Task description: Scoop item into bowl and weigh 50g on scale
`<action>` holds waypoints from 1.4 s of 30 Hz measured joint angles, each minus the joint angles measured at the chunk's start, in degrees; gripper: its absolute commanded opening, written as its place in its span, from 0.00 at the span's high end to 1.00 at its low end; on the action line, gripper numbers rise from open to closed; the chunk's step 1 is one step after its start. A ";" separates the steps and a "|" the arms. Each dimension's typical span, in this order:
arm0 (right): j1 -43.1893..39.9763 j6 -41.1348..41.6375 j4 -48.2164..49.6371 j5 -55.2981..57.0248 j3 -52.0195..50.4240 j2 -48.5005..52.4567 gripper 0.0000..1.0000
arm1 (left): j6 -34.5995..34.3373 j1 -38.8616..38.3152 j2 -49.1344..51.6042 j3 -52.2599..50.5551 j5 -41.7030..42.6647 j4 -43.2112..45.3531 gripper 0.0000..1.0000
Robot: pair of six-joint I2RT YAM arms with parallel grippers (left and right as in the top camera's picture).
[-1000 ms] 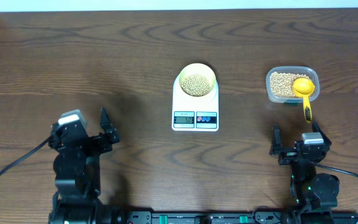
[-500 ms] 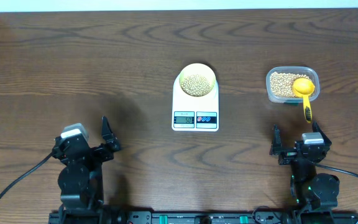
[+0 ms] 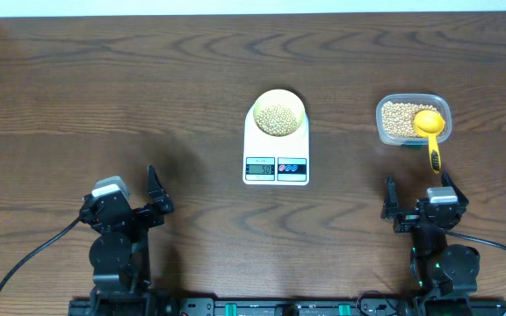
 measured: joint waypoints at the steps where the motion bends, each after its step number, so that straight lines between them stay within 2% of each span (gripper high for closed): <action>1: 0.00 0.02 0.00 0.00 0.00 0.00 0.01 | 0.00 0.00 -0.26 -0.61 0.00 0.46 0.02; 16: 0.00 0.00 0.00 0.00 0.00 0.00 0.01 | 0.02 0.15 -9.57 -5.03 0.02 1.31 0.02; 35: 0.00 0.02 0.00 0.00 -0.02 0.00 0.01 | 0.00 1.55 -10.97 -14.93 0.66 18.62 0.02; 42: 0.00 0.02 0.00 0.00 0.00 0.00 0.01 | 0.00 1.55 -10.99 -16.13 0.81 19.65 0.02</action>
